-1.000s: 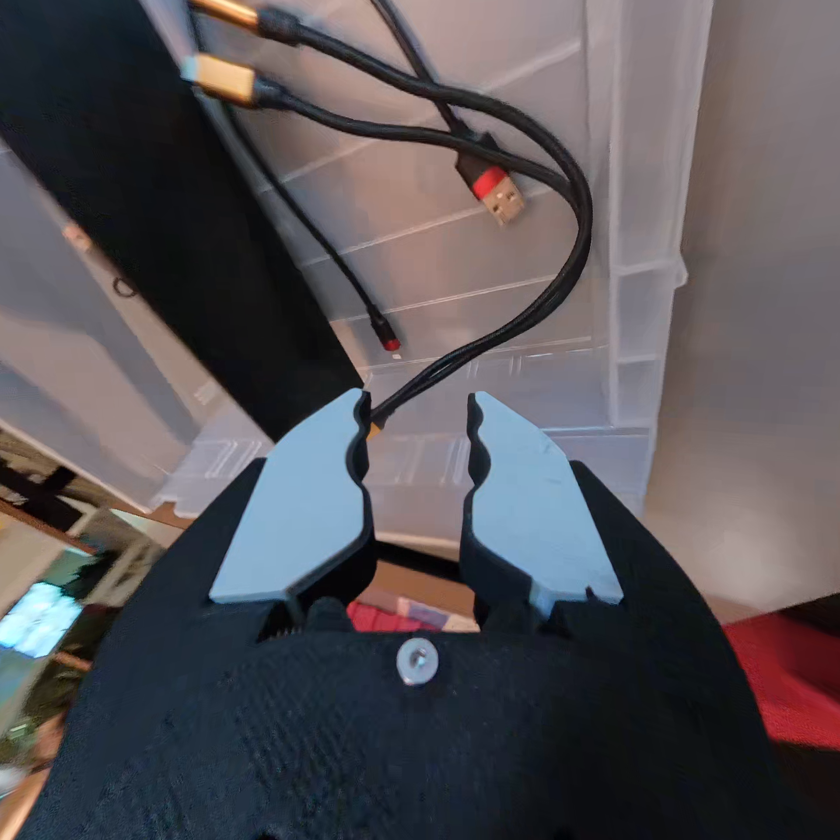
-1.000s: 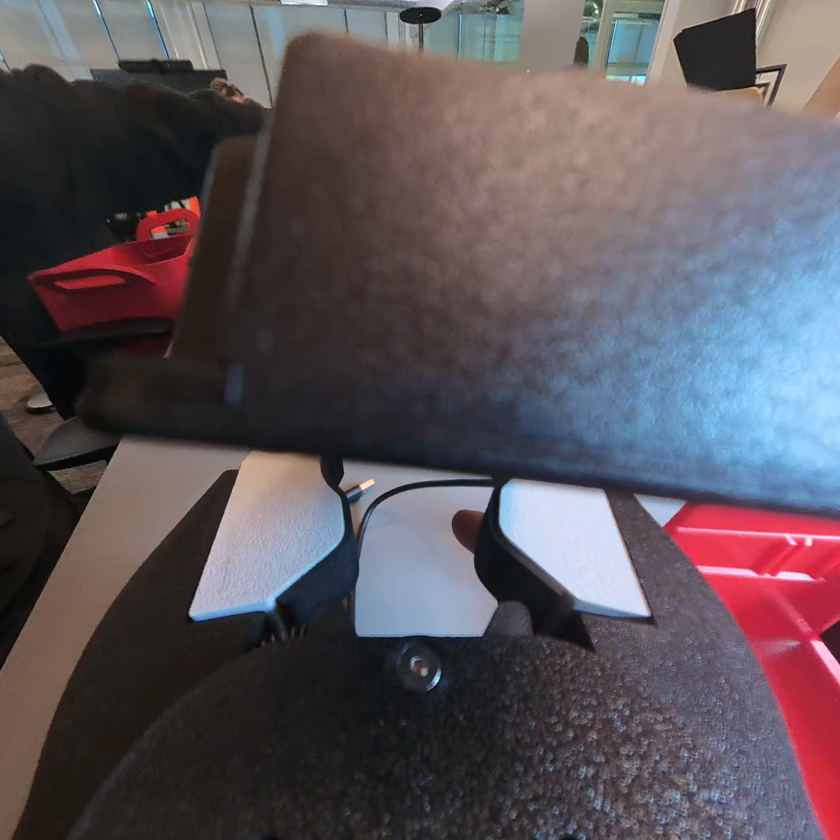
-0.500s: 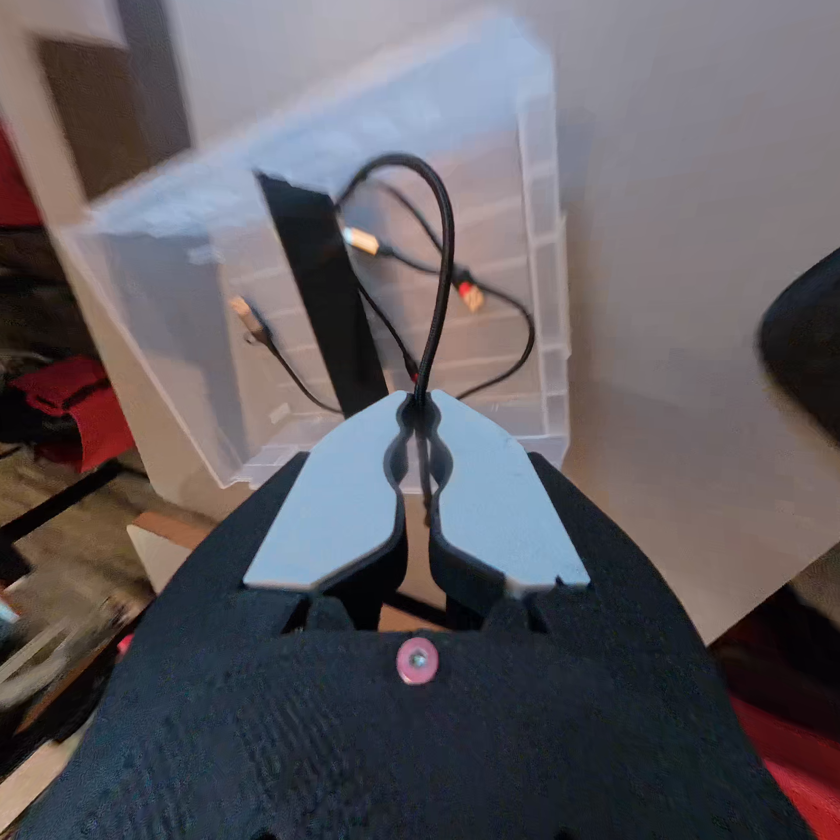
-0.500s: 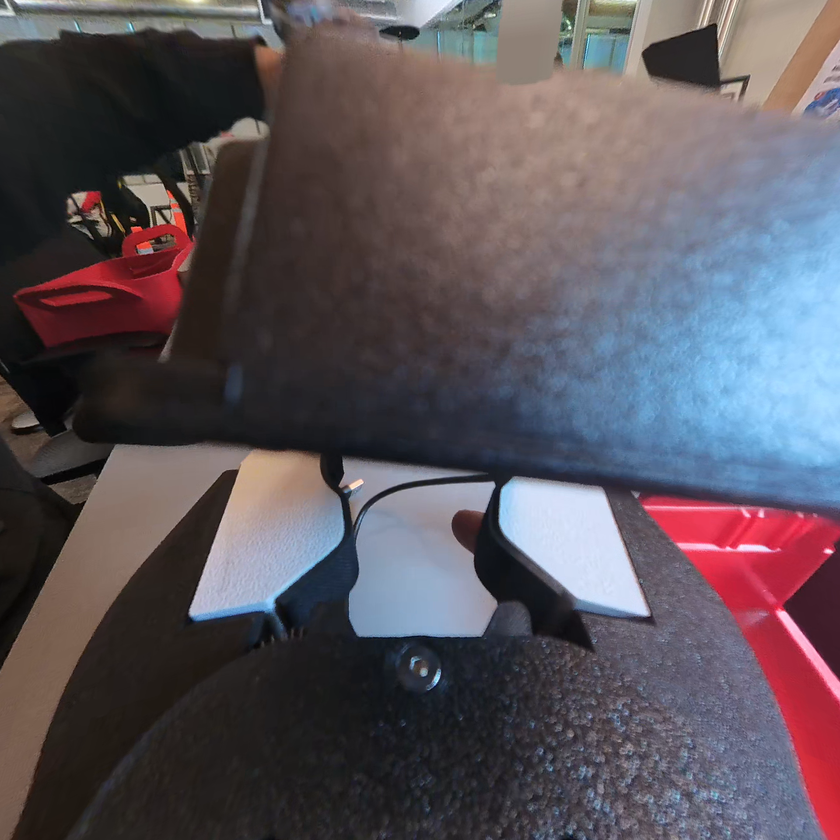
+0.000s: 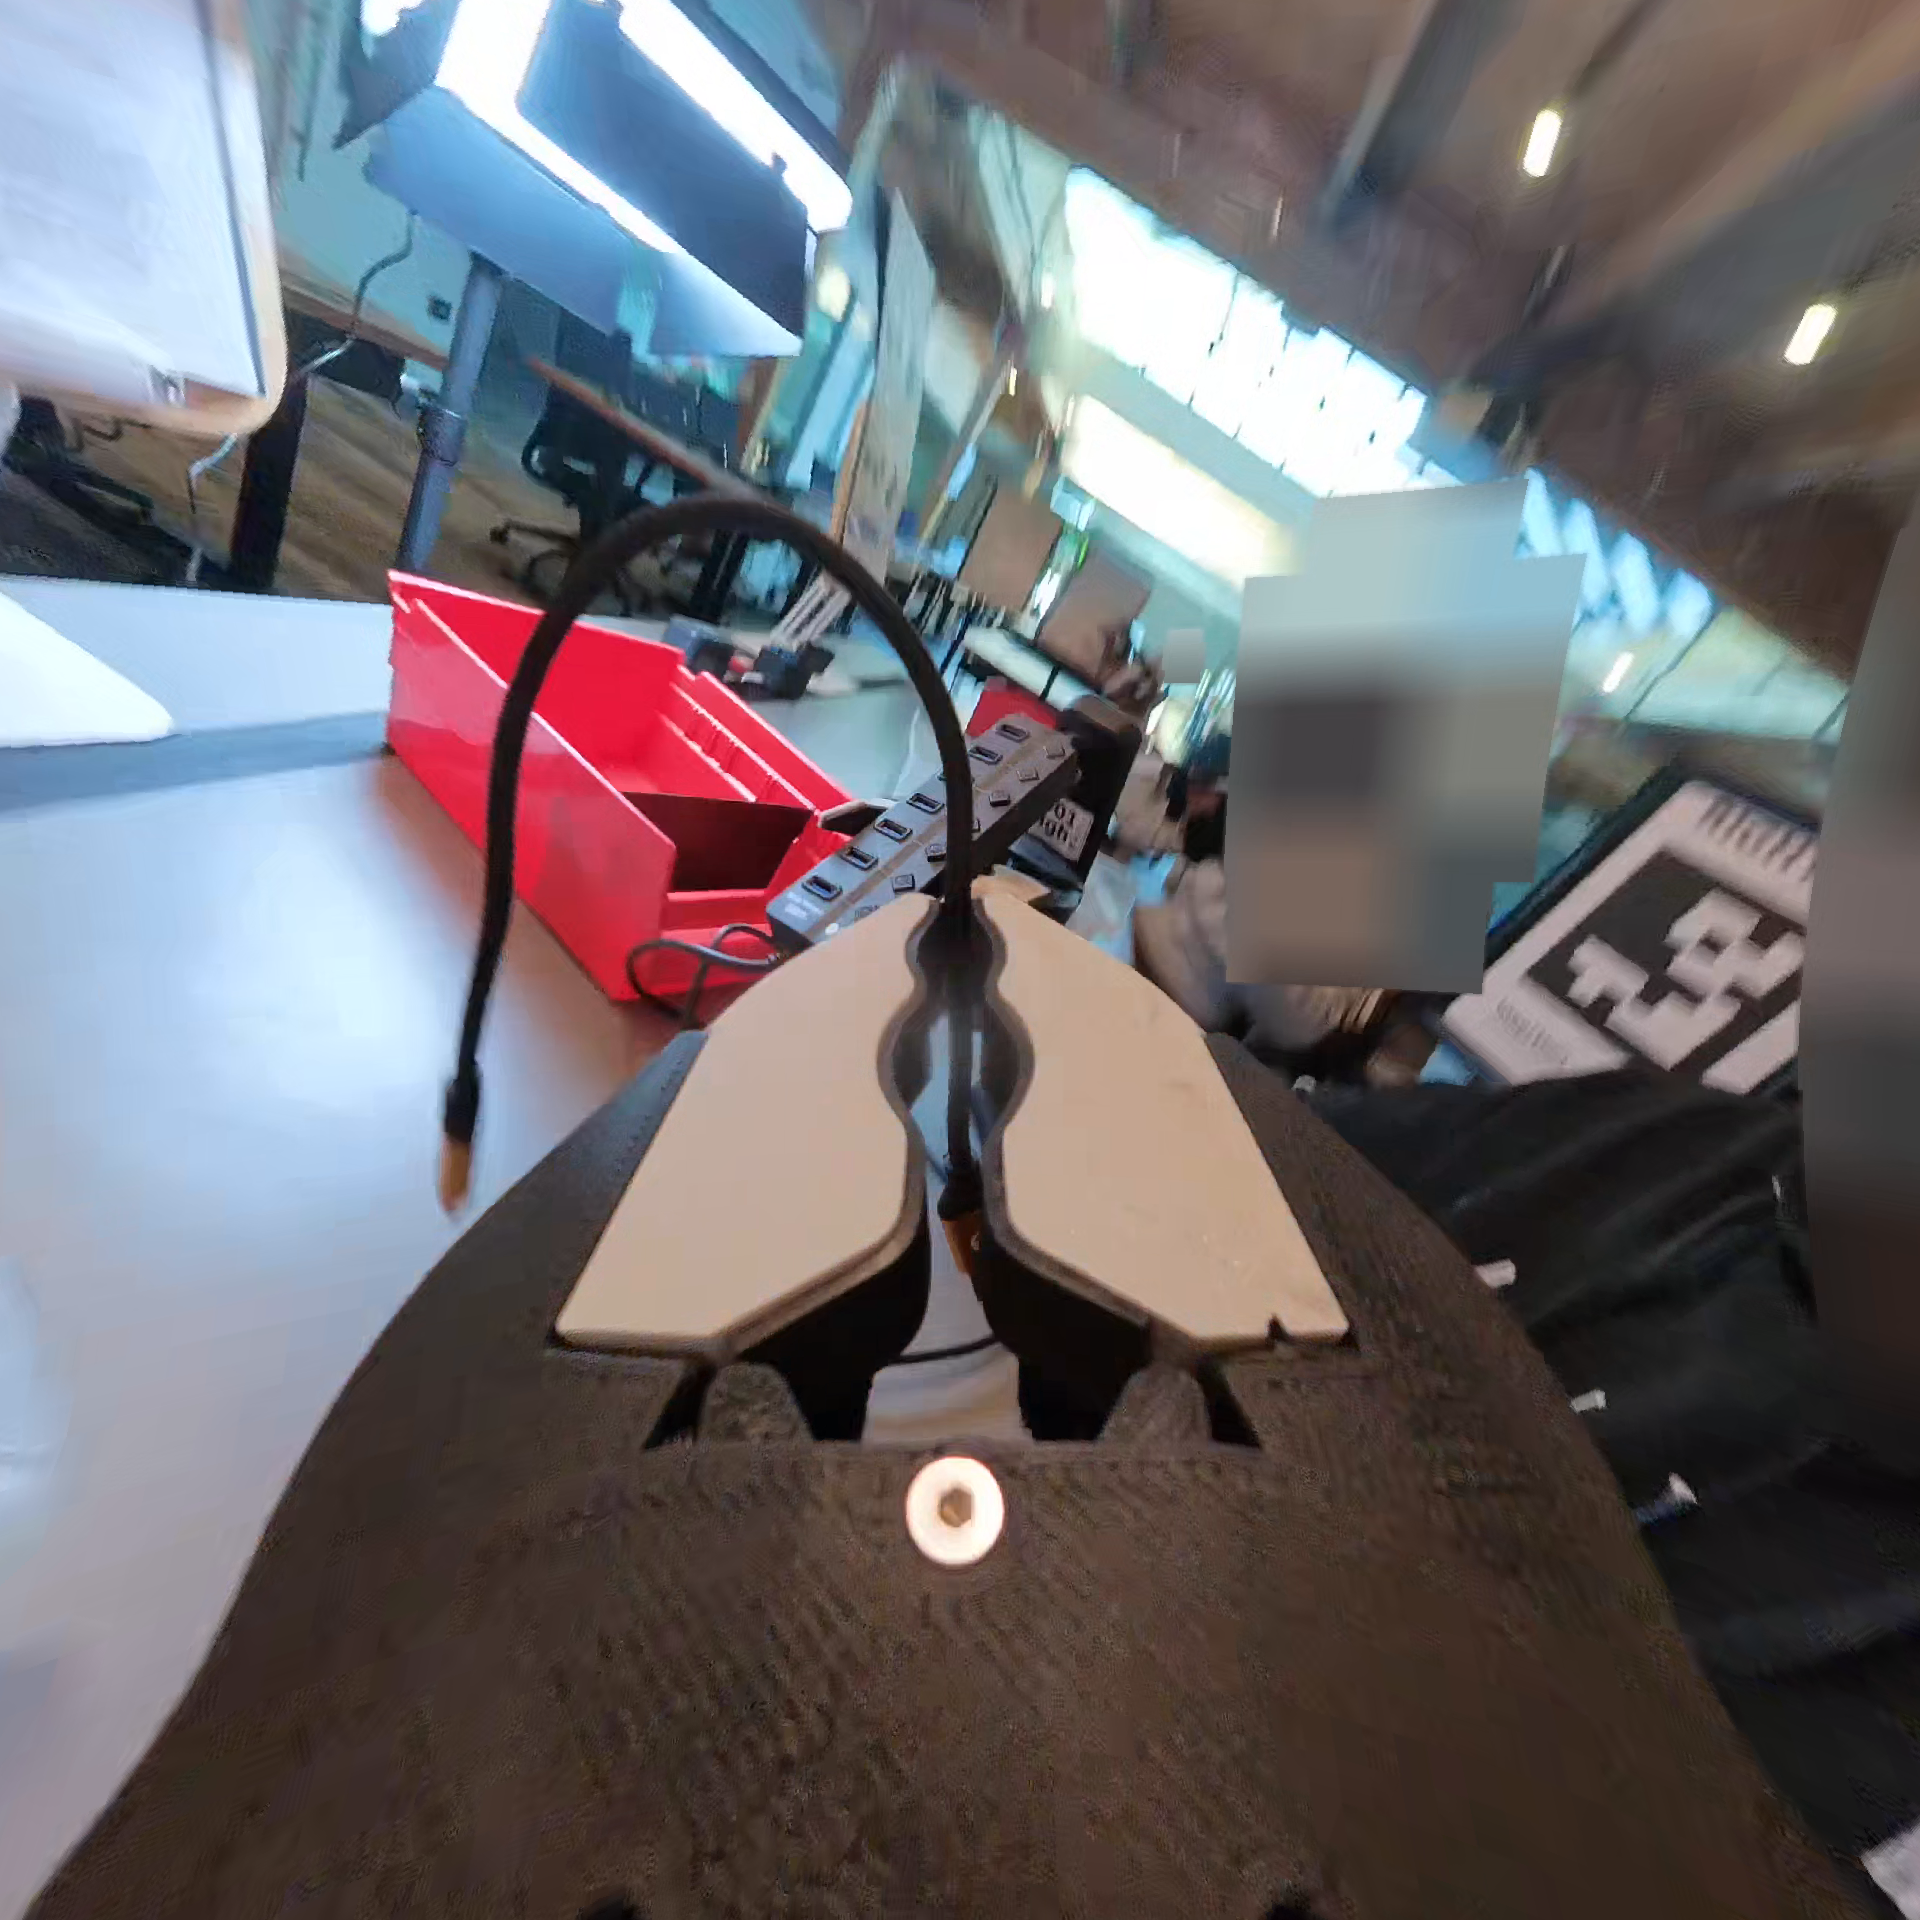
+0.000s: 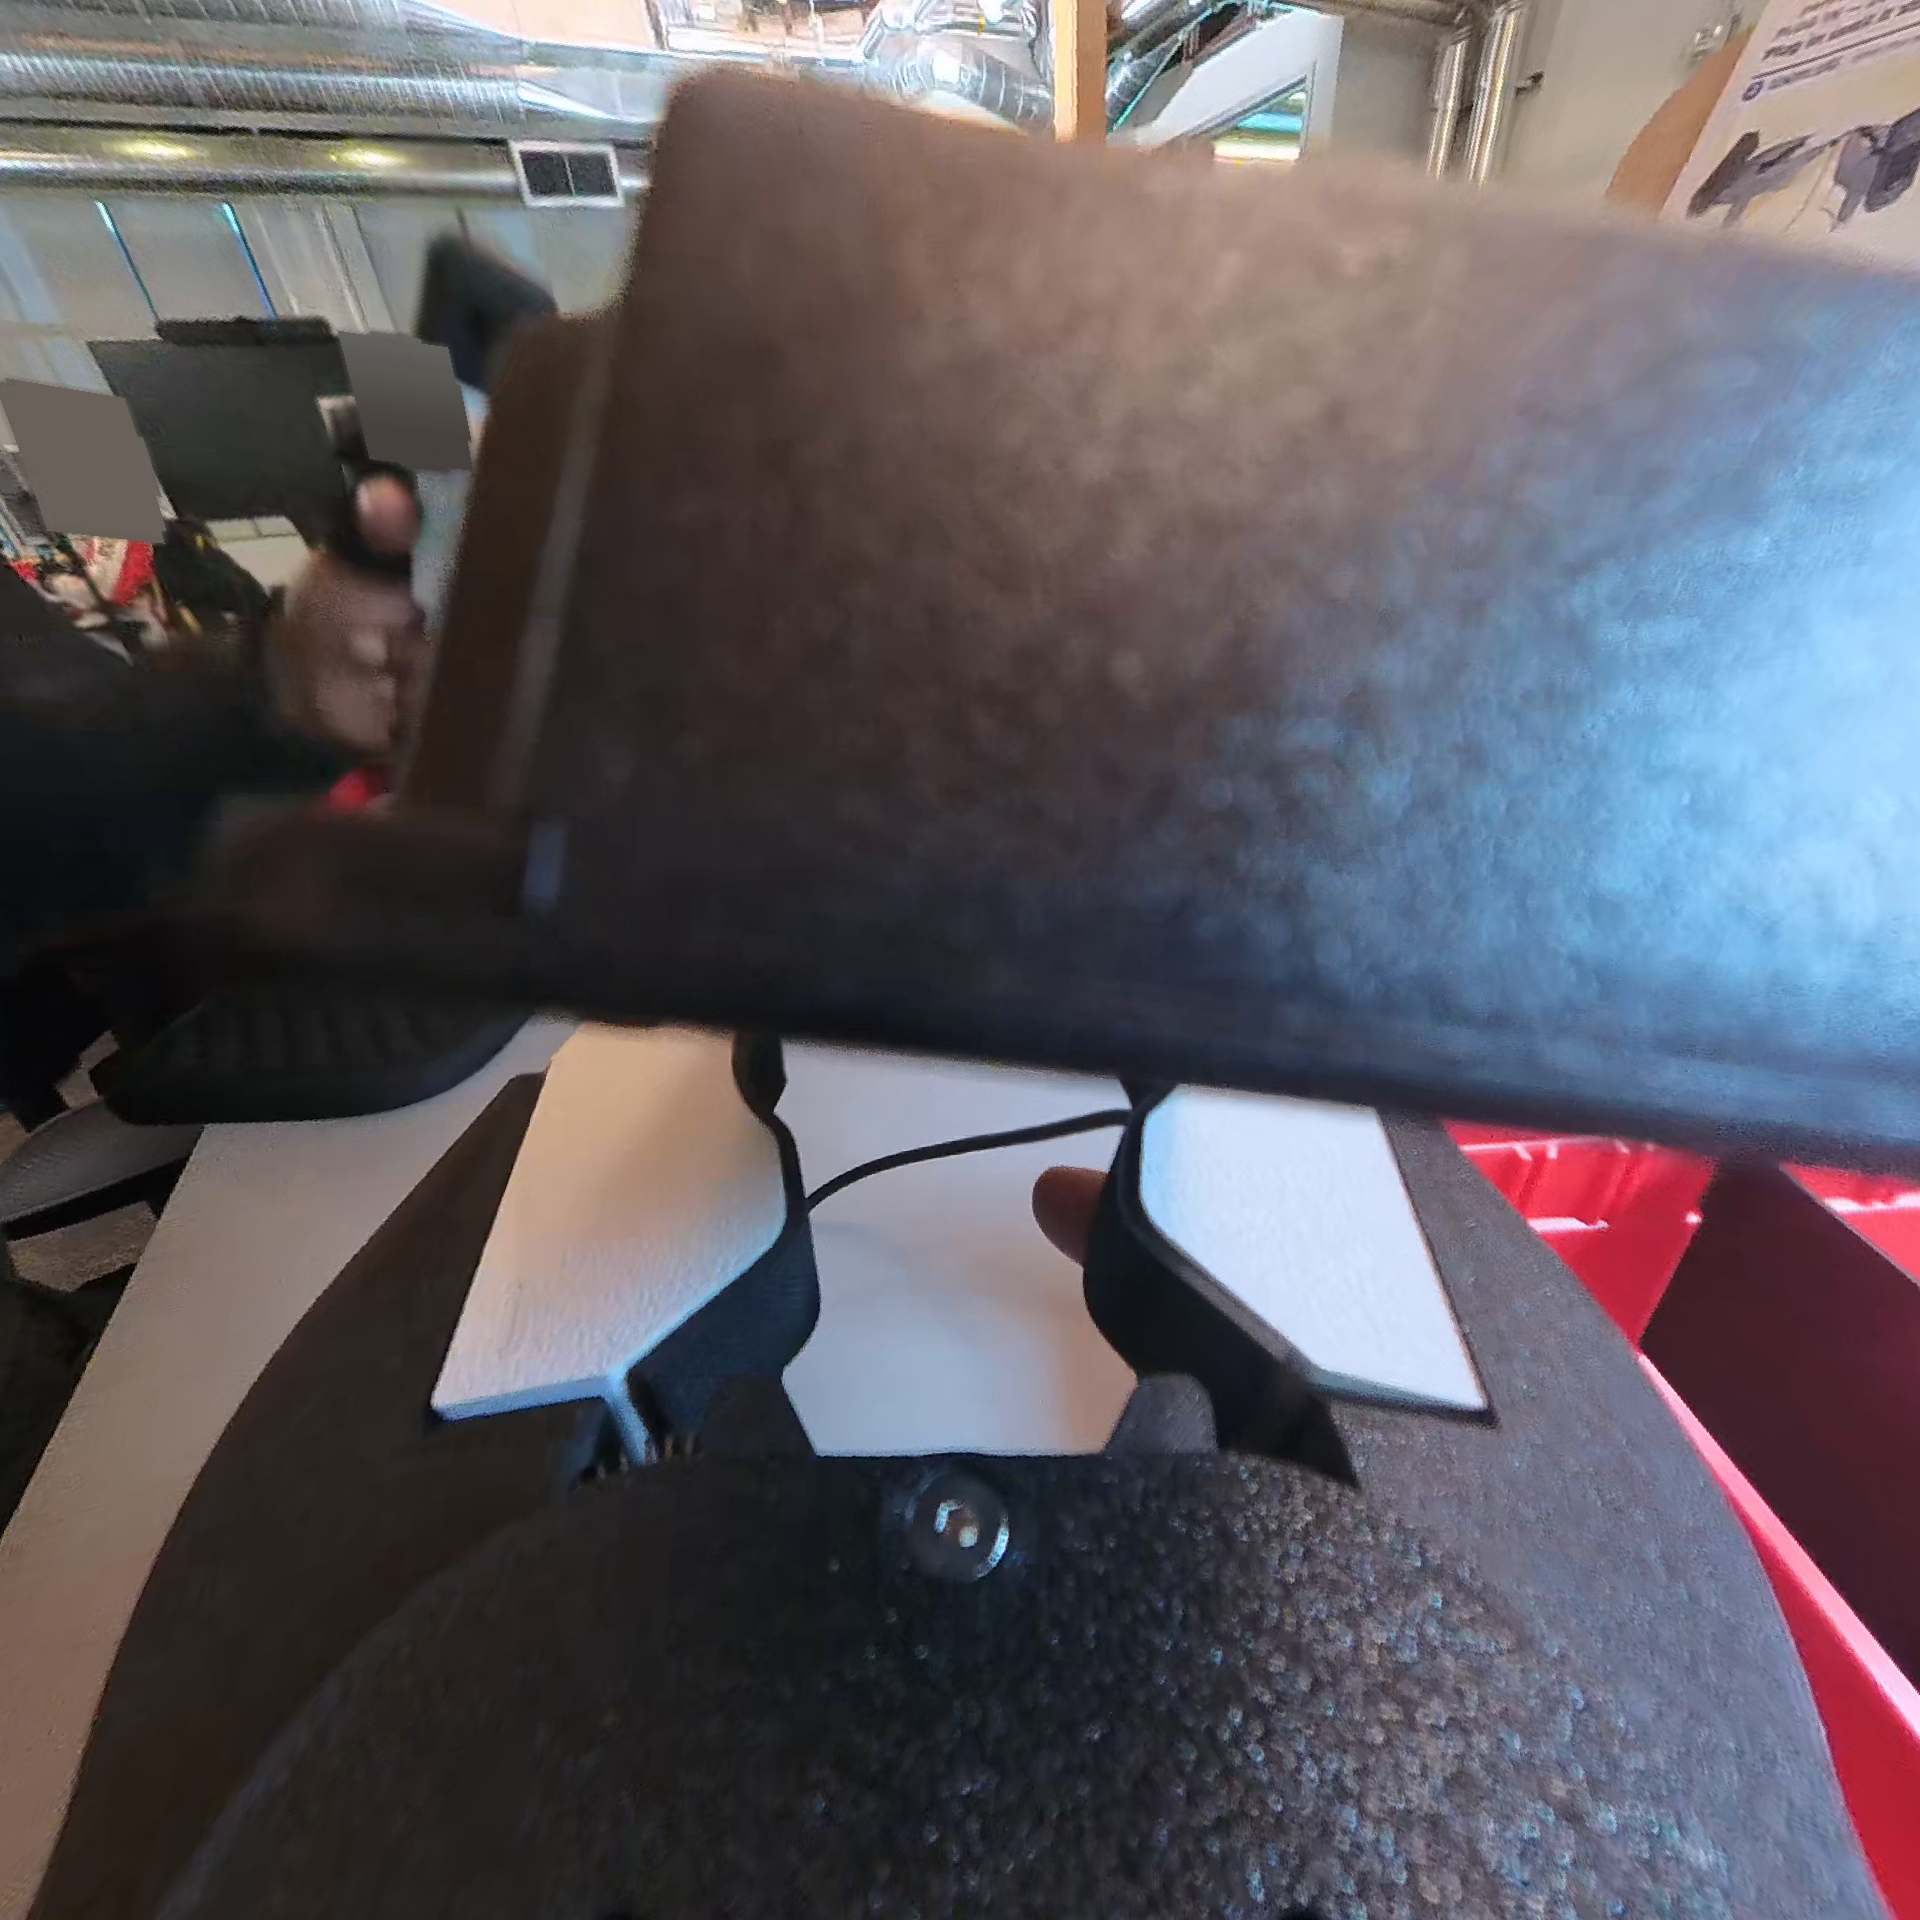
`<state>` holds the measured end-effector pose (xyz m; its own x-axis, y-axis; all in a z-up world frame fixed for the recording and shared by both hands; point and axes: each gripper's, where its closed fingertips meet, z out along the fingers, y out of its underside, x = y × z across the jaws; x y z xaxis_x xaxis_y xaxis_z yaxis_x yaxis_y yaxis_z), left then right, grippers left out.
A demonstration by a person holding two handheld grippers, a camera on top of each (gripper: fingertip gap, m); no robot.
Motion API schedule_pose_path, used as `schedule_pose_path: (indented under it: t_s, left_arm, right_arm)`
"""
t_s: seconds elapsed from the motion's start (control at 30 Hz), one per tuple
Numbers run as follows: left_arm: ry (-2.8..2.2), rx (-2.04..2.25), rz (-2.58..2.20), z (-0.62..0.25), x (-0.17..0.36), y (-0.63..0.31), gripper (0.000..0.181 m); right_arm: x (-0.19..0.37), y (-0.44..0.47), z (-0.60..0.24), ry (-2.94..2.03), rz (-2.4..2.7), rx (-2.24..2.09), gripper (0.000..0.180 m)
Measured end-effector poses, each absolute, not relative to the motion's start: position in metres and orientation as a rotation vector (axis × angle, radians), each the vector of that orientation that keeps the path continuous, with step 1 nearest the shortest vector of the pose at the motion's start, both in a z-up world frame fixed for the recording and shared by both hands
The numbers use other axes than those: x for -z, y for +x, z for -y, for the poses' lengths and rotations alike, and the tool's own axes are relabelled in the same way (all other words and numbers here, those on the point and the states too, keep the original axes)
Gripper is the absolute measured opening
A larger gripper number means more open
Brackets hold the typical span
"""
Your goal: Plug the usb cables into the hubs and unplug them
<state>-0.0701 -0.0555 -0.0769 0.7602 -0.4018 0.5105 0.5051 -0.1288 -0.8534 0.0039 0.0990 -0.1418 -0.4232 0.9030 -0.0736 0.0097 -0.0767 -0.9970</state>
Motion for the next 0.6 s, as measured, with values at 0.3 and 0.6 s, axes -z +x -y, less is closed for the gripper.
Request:
schedule_pose_path:
  t_s: [0.3,0.6]
  left_arm:
    - [-1.455,0.885,0.483,0.045,0.194,-0.053,0.004]
    - [-1.853,0.352,0.277,0.109,0.204,-0.089,0.035]
  right_arm:
    - [0.149,0.001,-0.096,-1.034,1.508,-1.58,0.063]
    - [0.155,0.0,-0.09,-1.02,1.557,-1.539,0.063]
